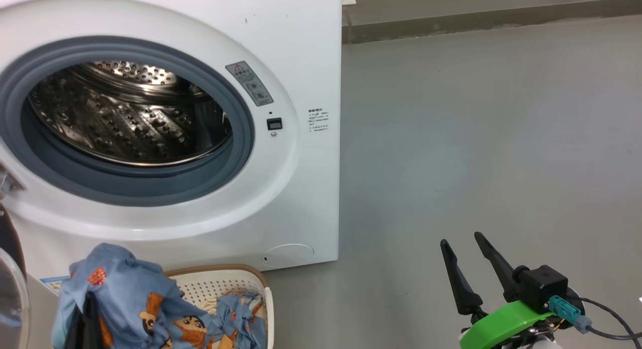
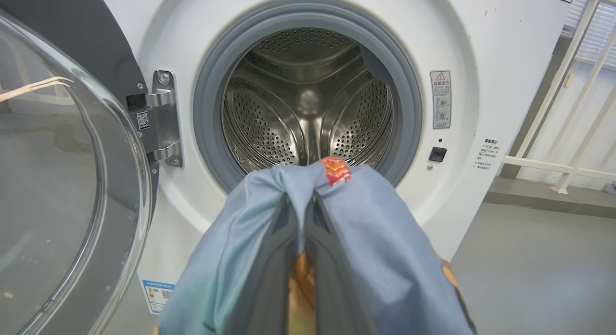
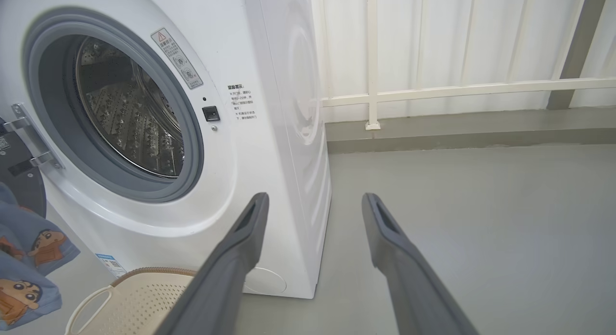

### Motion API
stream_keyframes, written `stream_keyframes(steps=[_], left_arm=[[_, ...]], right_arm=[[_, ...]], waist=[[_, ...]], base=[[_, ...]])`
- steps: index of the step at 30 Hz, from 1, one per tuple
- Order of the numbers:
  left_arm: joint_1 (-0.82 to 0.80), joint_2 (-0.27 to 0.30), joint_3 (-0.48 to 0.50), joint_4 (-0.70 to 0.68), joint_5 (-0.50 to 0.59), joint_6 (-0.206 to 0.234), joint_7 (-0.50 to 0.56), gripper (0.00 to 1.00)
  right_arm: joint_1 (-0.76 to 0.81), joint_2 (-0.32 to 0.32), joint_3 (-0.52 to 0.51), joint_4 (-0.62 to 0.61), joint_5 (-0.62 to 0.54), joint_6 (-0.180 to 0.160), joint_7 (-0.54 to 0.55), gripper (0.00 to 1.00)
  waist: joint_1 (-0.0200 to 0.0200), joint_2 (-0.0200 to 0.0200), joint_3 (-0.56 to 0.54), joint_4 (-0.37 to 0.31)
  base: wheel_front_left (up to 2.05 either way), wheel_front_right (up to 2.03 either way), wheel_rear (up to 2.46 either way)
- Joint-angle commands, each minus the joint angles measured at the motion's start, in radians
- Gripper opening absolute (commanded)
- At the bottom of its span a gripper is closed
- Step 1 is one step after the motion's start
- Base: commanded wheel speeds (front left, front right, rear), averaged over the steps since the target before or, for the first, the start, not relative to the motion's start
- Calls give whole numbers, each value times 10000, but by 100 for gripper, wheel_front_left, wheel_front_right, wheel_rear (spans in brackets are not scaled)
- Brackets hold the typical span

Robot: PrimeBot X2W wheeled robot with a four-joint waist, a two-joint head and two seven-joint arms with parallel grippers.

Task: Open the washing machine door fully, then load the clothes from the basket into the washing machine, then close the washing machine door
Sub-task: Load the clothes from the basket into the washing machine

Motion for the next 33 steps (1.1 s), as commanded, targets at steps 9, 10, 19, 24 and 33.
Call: stream_keyframes(steps=[9, 10, 19, 24, 33], left_arm=[[-223, 136, 82, -379, -190, 249, -122, 0], [-229, 136, 58, -380, -186, 266, -122, 0], [-787, 136, -338, -341, -198, 445, -122, 0], [-1250, 135, -594, -294, -215, 557, -122, 0], [-2876, 135, -348, -62, -47, 491, -122, 0]], right_arm=[[-49, 62, 83, -567, -435, 62, -120, 100], [-47, 64, 56, -609, -459, 62, -120, 100], [-105, 87, -160, -1337, -790, 62, -120, 100], [-192, 98, -238, -1694, -949, 62, -120, 100], [-593, 21, -181, -1943, -994, 62, -120, 100]], waist=[[0, -1, 165, 1], [0, -1, 189, 10], [0, -1, 893, 112], [0, -1, 1446, 135], [0, -1, 2802, 55]], base=[[0, 0, 0], [0, 0, 0], [0, 0, 0], [0, 0, 0], [0, 0, 0]])
